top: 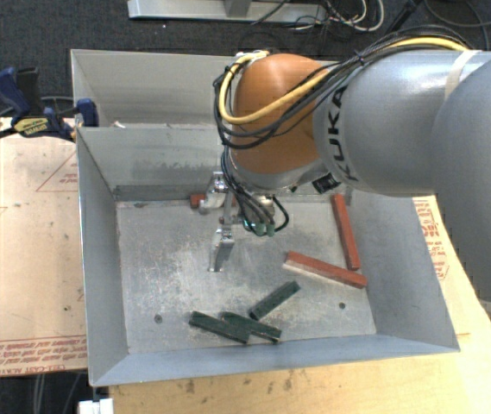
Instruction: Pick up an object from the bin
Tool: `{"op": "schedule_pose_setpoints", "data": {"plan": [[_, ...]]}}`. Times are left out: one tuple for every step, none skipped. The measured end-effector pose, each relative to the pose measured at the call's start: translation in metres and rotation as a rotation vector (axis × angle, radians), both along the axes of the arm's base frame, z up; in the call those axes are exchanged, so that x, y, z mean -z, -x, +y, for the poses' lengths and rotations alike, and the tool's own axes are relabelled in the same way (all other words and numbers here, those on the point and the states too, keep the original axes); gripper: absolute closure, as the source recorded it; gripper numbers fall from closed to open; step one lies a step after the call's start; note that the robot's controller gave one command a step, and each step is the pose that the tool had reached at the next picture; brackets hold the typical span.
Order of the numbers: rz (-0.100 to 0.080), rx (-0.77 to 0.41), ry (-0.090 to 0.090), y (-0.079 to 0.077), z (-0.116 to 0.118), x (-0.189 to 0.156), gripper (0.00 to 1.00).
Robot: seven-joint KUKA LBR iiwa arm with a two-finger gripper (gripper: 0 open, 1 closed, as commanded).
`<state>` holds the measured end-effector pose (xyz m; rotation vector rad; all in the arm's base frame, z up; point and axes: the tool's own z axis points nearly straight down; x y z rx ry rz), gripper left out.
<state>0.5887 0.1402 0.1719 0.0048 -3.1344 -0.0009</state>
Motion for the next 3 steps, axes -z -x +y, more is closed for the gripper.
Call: {"op": "schedule_pose_setpoints", "data": {"plan": [[-0.008, 0.003, -0.001, -0.002, -0.001, -0.005, 0.00], [-0.016, 0.068, -0.003, 0.016, -0.005, 0.011, 0.00], [-0.003, 0.110, 0.002, 0.048, -0.005, 0.039, 0.00]]}}
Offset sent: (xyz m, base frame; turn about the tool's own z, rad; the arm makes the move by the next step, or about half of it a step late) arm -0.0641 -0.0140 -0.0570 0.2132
